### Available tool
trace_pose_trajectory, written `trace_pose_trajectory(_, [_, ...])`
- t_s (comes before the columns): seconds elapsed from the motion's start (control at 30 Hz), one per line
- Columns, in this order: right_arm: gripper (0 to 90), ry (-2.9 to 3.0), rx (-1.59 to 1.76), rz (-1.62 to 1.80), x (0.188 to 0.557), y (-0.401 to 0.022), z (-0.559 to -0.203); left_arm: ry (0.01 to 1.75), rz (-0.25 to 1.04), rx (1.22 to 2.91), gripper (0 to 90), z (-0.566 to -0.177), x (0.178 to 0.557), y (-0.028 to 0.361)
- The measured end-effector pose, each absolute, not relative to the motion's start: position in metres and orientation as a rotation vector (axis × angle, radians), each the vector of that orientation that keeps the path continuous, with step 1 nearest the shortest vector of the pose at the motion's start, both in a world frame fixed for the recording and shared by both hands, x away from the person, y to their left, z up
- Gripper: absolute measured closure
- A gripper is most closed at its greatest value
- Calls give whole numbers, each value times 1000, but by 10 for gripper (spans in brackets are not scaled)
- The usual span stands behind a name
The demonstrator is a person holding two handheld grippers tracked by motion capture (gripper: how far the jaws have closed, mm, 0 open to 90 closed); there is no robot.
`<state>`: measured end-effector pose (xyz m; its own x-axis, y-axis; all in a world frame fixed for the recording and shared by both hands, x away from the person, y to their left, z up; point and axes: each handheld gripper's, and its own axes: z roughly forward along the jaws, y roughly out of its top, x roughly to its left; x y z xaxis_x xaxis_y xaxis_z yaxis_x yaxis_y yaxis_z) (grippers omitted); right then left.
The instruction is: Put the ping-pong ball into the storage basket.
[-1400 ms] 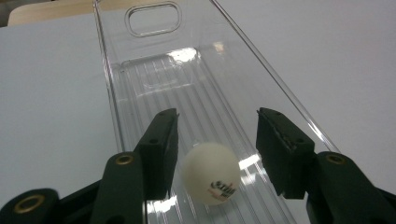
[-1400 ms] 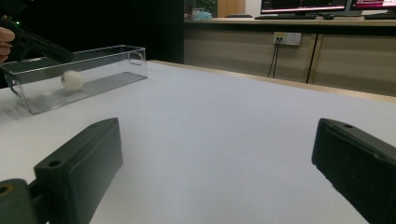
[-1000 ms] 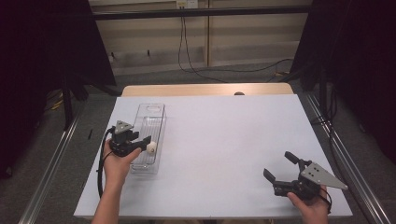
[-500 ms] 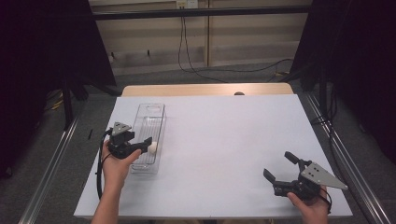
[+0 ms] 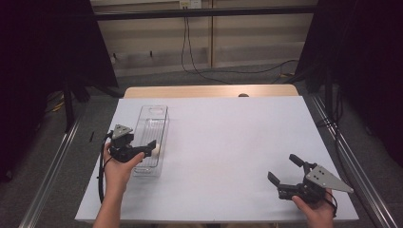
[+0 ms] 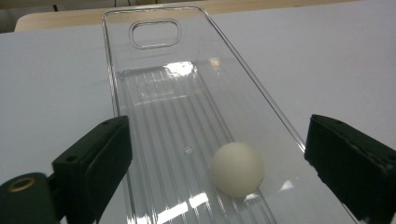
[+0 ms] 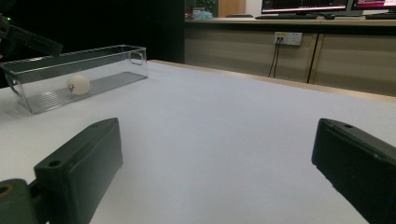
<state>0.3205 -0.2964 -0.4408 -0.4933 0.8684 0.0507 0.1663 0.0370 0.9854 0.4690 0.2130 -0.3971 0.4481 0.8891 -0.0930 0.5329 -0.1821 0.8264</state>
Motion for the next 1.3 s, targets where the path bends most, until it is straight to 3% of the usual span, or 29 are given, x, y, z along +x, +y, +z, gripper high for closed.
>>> trace_pose_trajectory(1.3, [14, 1715, 1055, 1502, 321, -295, -441, 1140, 528, 1756, 35, -399, 447, 222])
